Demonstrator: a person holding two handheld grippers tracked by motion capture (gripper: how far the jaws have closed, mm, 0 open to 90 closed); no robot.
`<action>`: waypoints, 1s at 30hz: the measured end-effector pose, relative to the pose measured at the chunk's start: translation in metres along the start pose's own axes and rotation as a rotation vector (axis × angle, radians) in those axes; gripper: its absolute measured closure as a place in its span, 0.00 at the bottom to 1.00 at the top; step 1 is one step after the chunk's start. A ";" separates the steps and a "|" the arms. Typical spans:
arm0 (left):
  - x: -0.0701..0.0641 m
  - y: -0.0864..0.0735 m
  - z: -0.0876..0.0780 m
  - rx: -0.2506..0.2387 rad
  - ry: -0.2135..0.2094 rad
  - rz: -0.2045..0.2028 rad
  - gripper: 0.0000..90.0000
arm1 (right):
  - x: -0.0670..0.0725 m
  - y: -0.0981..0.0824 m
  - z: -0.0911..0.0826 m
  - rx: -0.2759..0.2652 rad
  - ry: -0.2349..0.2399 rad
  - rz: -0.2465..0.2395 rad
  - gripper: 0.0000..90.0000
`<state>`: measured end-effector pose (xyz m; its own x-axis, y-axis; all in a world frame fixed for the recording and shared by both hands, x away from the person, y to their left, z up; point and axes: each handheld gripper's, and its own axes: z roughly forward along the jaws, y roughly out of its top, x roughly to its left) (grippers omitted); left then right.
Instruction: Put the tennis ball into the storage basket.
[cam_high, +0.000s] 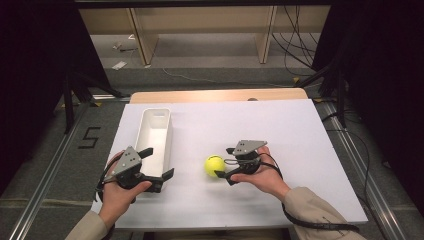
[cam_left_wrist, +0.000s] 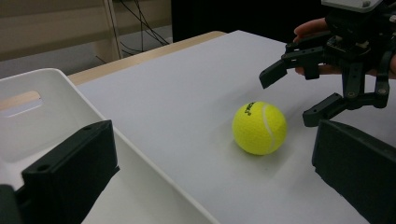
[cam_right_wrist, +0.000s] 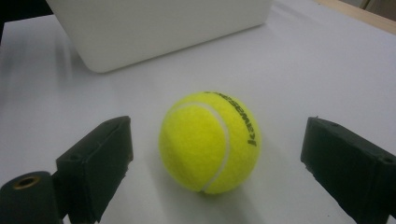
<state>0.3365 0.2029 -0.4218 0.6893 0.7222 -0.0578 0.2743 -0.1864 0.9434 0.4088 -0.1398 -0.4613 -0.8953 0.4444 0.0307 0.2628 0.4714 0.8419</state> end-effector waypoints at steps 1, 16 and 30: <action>0.000 0.000 0.000 0.000 0.000 0.000 0.00 | 0.000 0.000 0.000 0.000 0.000 0.000 0.11; 0.001 0.000 0.000 -0.001 -0.001 -0.001 0.00 | 0.000 0.001 0.010 0.004 0.017 0.007 0.11; 0.001 0.000 0.000 -0.001 -0.002 0.001 0.00 | 0.000 0.001 0.015 0.012 0.018 0.008 0.11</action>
<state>0.3370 0.2031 -0.4220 0.6905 0.7210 -0.0576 0.2733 -0.1863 0.9437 0.4146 -0.1277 -0.4682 -0.8993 0.4348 0.0474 0.2745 0.4768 0.8350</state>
